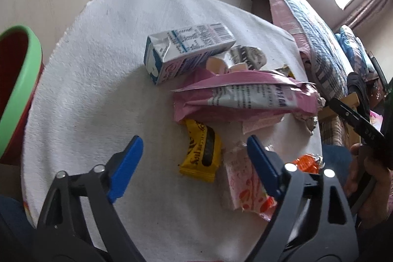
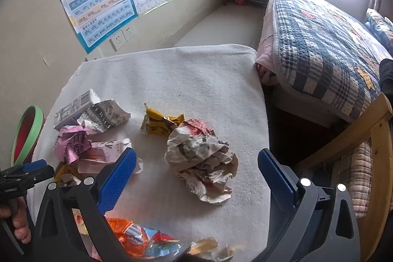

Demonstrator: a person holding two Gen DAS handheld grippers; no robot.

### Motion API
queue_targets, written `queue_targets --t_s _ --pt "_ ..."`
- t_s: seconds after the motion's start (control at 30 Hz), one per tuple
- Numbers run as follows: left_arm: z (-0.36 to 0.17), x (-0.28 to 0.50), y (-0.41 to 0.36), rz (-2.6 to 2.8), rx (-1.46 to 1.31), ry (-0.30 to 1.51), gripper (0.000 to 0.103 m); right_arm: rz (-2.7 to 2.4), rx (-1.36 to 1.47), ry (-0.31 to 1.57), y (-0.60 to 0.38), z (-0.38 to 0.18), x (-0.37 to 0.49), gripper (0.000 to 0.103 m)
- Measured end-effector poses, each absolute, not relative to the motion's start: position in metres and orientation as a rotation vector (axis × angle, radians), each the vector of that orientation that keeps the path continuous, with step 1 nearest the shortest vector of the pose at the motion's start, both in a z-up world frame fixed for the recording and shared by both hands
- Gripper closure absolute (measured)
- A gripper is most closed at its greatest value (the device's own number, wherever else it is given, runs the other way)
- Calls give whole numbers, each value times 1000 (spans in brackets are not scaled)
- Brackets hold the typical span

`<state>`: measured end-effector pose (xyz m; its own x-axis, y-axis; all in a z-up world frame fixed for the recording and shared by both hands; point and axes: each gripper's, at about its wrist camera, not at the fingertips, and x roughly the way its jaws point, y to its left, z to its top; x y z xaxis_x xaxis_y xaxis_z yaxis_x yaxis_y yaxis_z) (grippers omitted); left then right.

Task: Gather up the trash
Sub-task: 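Grasp yellow-black wrapper with left tool while right tool grasps crumpled paper, then carry both items over the red bucket and open both tools to drop them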

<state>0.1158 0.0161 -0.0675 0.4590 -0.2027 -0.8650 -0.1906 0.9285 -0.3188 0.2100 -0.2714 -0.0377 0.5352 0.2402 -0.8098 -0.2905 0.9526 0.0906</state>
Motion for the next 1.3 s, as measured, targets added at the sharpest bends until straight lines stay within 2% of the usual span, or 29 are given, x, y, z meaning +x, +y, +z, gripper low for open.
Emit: queue_targets --t_s 0.13,0.23,0.3,0.4,0.47,0.5,0.57,0.6,0.67,0.73,0.77,0.8,0.87,0.9,1.3 --pt "-79 121 18 -7 -433 1130 31 312 -68 975 -271 -48 220 8" --pt "-83 125 16 -10 -429 1142 41 313 -76 996 -270 -56 225 8" --pt "-85 126 13 -16 -419 1150 53 313 -85 1018 -269 -64 229 16" --pt "-86 128 9 -30 -398 1157 64 325 -75 1046 -270 -72 232 26" --pt "-86 128 6 -38 -387 1156 71 319 -82 1056 -271 -77 233 37" --pt "-86 128 6 -40 -385 1155 73 317 -83 1061 -271 -79 233 46" --pt "-85 127 5 -44 -380 1152 77 321 -77 1072 -273 -81 233 53" --pt "-84 126 5 -46 -380 1151 78 327 -70 1070 -273 -80 233 62" --pt "-82 125 5 -49 -383 1144 80 325 -78 1061 -273 -75 231 71" --pt "-78 124 4 -45 -380 1135 81 329 -79 1053 -273 -71 229 75" --pt "-77 122 5 -44 -379 1131 81 330 -80 1049 -273 -70 228 80" --pt "-75 122 6 -43 -379 1128 81 331 -83 1047 -272 -69 227 90" --pt "-72 119 7 -38 -376 1121 81 328 -89 1043 -272 -67 225 92" --pt "-70 117 7 -35 -370 1116 81 329 -90 1039 -272 -65 224 97" --pt "-51 103 7 -26 -347 1076 81 354 -80 1004 -271 -46 211 98"
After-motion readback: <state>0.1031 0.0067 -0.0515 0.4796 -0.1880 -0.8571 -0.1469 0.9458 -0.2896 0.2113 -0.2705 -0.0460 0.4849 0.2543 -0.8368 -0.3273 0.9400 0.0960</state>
